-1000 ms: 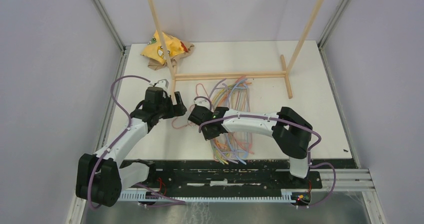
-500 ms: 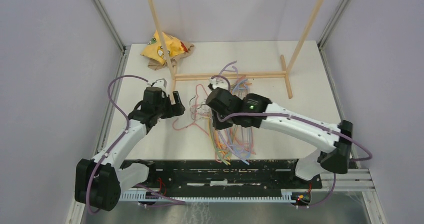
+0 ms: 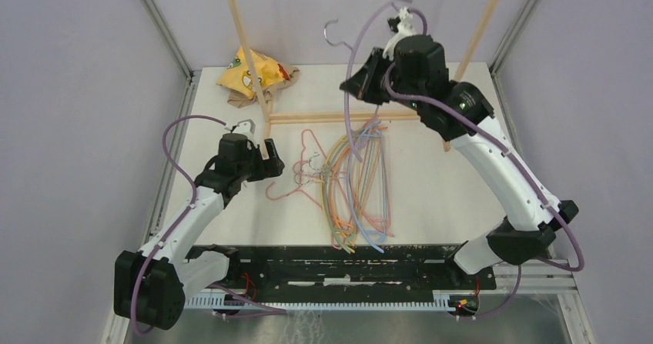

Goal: Organize the hangers

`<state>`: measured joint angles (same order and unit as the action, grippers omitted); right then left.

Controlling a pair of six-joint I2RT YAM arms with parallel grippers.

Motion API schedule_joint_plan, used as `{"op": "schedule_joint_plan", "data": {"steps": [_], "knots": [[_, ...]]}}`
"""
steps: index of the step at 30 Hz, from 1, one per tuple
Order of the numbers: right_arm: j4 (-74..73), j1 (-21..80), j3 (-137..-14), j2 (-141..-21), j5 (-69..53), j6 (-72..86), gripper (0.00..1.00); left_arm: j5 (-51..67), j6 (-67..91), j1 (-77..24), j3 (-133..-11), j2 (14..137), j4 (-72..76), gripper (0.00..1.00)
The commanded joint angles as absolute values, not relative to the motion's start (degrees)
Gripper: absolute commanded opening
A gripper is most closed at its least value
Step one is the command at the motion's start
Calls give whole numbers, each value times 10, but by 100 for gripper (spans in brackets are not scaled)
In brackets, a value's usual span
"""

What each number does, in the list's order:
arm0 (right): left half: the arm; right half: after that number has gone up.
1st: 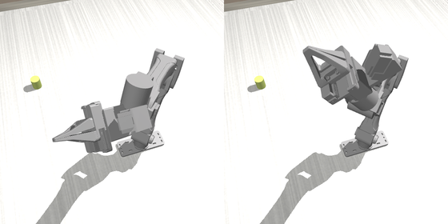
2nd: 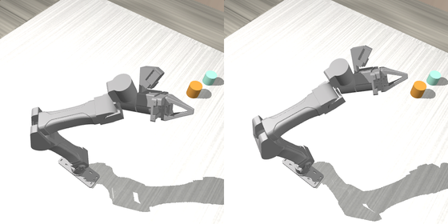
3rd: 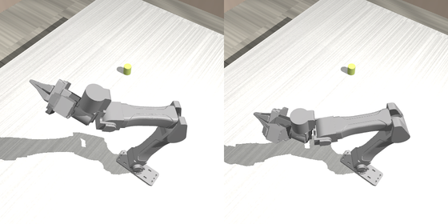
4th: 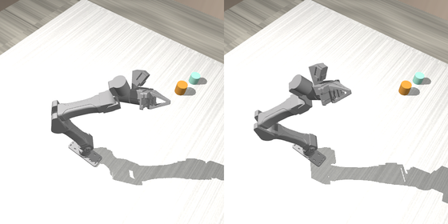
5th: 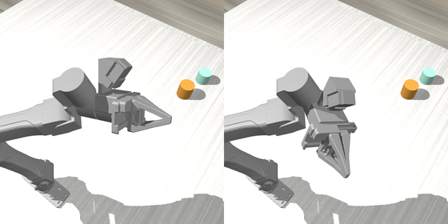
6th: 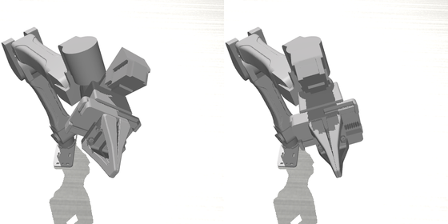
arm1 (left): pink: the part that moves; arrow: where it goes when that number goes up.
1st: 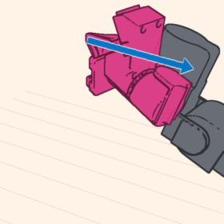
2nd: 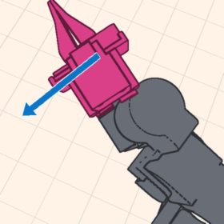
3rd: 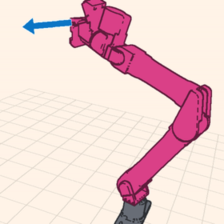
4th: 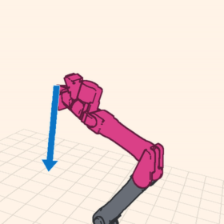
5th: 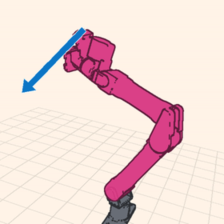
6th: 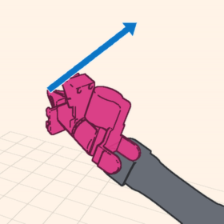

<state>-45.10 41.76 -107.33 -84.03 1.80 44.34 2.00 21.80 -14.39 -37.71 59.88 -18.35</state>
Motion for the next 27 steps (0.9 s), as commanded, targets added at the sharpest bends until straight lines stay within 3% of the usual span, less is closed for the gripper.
{"op": "schedule_joint_plan", "data": {"steps": [1, 16, 27], "knots": [[-358, 377, -1199, -908, -68, 412, 1, 8, 207, -147, -380, 577, -177, 99], [-218, 271, -1262, -982, -162, 483, 1, -32, 202, -147, -378, 562, -194, 99], [-225, 241, -1274, -990, -170, 499, 1, -39, 203, -147, -380, 582, -193, 99]]}}
